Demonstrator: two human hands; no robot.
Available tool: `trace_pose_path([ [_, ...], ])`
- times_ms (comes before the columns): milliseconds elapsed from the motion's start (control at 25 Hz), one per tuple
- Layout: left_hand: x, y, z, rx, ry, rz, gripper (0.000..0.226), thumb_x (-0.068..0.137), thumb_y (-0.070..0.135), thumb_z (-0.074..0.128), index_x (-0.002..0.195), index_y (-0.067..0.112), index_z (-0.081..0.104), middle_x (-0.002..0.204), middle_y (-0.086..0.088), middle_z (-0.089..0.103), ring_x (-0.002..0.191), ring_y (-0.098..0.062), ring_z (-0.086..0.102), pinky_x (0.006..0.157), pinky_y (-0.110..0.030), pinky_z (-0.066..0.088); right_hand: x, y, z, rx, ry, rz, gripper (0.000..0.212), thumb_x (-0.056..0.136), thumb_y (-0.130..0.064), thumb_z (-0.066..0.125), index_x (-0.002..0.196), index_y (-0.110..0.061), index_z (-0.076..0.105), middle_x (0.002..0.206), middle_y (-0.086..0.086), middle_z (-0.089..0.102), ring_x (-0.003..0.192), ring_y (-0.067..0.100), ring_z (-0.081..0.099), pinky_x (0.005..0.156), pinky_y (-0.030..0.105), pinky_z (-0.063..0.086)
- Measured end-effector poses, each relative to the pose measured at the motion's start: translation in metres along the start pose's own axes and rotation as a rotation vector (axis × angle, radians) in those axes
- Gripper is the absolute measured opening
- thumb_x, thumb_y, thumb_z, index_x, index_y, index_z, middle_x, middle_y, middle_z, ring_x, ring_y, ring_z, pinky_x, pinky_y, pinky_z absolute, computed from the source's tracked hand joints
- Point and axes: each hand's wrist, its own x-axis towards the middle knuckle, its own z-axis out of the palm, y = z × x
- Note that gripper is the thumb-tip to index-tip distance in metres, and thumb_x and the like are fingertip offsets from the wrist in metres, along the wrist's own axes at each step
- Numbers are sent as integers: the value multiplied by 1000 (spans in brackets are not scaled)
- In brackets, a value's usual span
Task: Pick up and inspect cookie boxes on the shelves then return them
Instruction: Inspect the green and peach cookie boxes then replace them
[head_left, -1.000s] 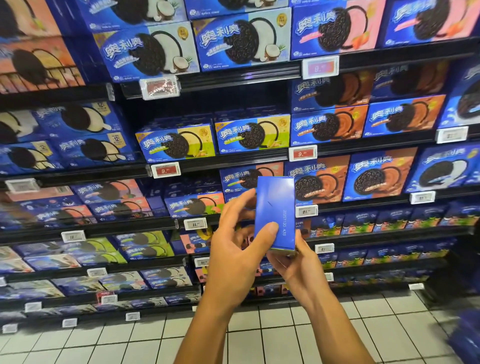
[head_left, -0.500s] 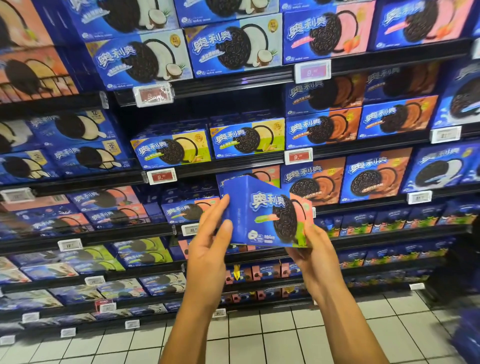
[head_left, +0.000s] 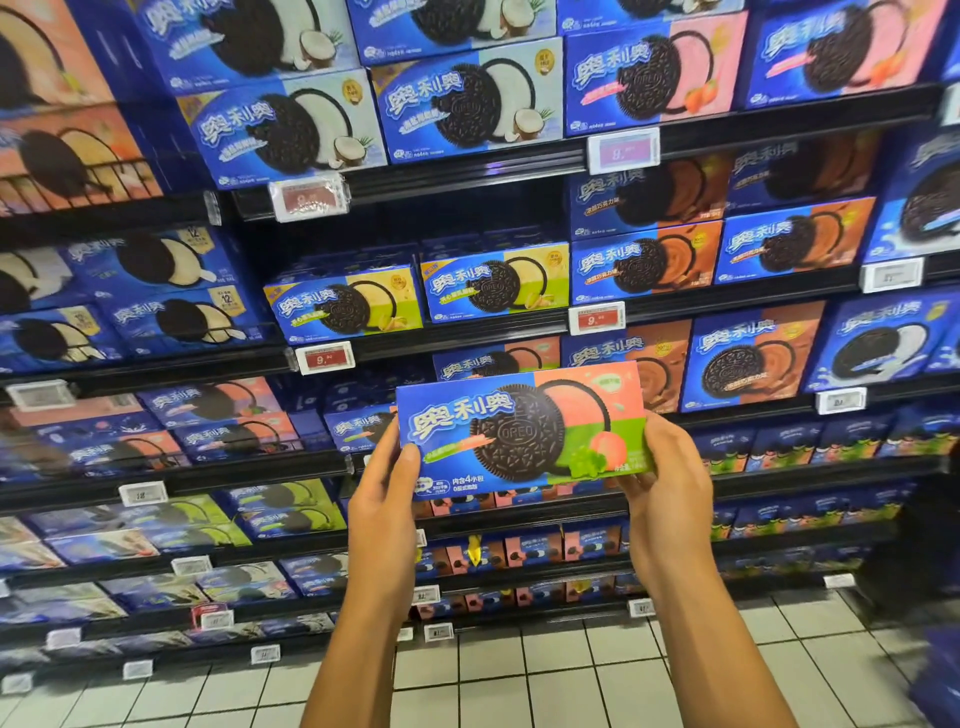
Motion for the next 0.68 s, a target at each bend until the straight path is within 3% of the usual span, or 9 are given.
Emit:
trace_pose_path([
  [120, 8, -9, -5, 3, -13, -25, 34, 98, 34, 53, 131, 38, 59, 119, 13, 71, 106, -12, 68, 88, -36, 51, 0, -5, 0, 28, -67, 1, 15, 96, -26, 62, 110, -23, 66, 104, 3, 69, 93, 18, 63, 75, 32, 49],
  [200, 12, -16, -5, -22, 14, -77, 35, 101, 32, 49, 135, 28, 57, 117, 9, 71, 100, -9, 69, 86, -37, 52, -2, -11, 0, 42, -135, 16, 25, 87, -32, 69, 112, -27, 68, 107, 0, 71, 92, 15, 66, 76, 34, 49],
  [360, 19, -34, -3, -230, 38, -204, 29, 105, 27, 42, 125, 21, 62, 118, -1, 71, 97, -12, 68, 78, -33, 56, -5, -17, 5, 182, -276, 109, 30, 96, -23, 56, 122, -13, 67, 114, 7, 73, 97, 19, 67, 77, 34, 56],
  [440, 22, -43, 5, -348, 65, -266, 28, 105, 27, 42, 123, 19, 63, 116, -3, 72, 97, -14, 69, 77, -34, 60, -10, -21, 9, 161, -344, 112, 36, 90, -20, 59, 124, -10, 65, 121, 9, 72, 100, 18, 66, 77, 28, 57],
  [560, 26, -53, 15, -508, 87, -401, 34, 103, 30, 45, 131, 14, 58, 125, -12, 68, 104, -24, 67, 90, -43, 56, -23, -27, 20, 41, -456, 7, 38, 78, -29, 70, 115, -23, 69, 116, 3, 74, 100, 12, 69, 74, 20, 56],
  [680, 28, -61, 25, -607, 49, -516, 42, 101, 31, 46, 137, 10, 53, 129, -18, 64, 107, -30, 65, 103, -50, 46, -35, -31, 31, -44, -503, -105, 30, 74, -30, 80, 104, -34, 75, 110, -1, 75, 102, 12, 70, 78, 20, 55],
])
